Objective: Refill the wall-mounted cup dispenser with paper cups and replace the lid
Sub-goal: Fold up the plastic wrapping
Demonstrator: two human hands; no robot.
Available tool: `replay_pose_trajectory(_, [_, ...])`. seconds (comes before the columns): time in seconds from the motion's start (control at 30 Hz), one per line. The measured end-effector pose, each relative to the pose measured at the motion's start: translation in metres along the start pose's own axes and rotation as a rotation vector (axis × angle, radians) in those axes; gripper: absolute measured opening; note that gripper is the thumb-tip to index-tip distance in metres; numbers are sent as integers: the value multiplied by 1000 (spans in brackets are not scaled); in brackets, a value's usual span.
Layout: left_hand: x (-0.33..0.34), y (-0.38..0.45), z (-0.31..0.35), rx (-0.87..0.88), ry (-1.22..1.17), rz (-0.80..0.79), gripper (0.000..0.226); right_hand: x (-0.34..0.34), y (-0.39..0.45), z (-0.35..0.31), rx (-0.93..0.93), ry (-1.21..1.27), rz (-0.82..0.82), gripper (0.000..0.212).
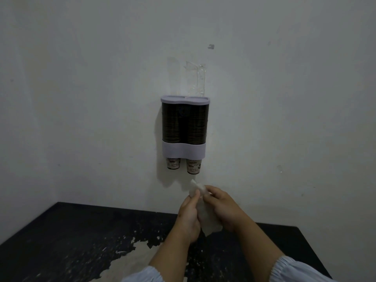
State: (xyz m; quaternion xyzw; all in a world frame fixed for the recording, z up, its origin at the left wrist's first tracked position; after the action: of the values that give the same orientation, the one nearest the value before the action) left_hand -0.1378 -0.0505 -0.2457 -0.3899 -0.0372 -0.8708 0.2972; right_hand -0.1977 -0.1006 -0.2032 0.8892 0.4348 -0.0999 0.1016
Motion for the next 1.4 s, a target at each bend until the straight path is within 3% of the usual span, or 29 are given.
replay_pose_trajectory(0.2, [5,-6,9,97,43,13,22,-18,3,4,-24,-169,264,23])
replay_pose_trajectory(0.33, [9,-12,10,79,67,6,16,-25,1,-6,-147,-451,420,19])
replay_pose_trajectory(0.43, [13,-16,10,84,66,-36,19,-21,0,-10,-181,-487,356,13])
replay_pose_trajectory(0.6, [20,-18,6,112,90,-93,22,-12,-9,-9,-156,-397,183,31])
replay_pose_trajectory(0.7, [18,-17,2,114,133,-102,23,-13,-11,-9,-161,-396,159,25])
replay_pose_trajectory(0.83, [13,-11,-5,134,198,-36,17,-11,-18,-7,-150,-310,87,12])
replay_pose_trajectory(1.0, [6,-3,-14,77,113,33,44,-15,-21,-5,-113,-282,26,24])
replay_pose_trajectory(1.1, [5,-1,-18,69,55,16,41,-18,-24,0,-53,-191,-9,27])
replay_pose_trajectory(1.27, [9,1,-22,90,47,18,28,-27,-24,12,49,-204,74,22])
replay_pose_trajectory(1.4, [13,-2,-23,141,80,56,26,-31,-24,15,17,-250,139,15])
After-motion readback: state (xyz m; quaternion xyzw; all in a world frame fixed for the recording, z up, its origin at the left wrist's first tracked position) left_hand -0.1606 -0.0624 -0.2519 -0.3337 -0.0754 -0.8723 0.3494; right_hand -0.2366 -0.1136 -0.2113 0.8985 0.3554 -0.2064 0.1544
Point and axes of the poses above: each hand's wrist, its own y-axis towards the middle knuckle, its own x-axis out of the palm, z = x × y, the point moved 7 cm from there along y, towards the middle knuckle, and after that the axes turned 7 degrees about -y, right-handed, at the moved point
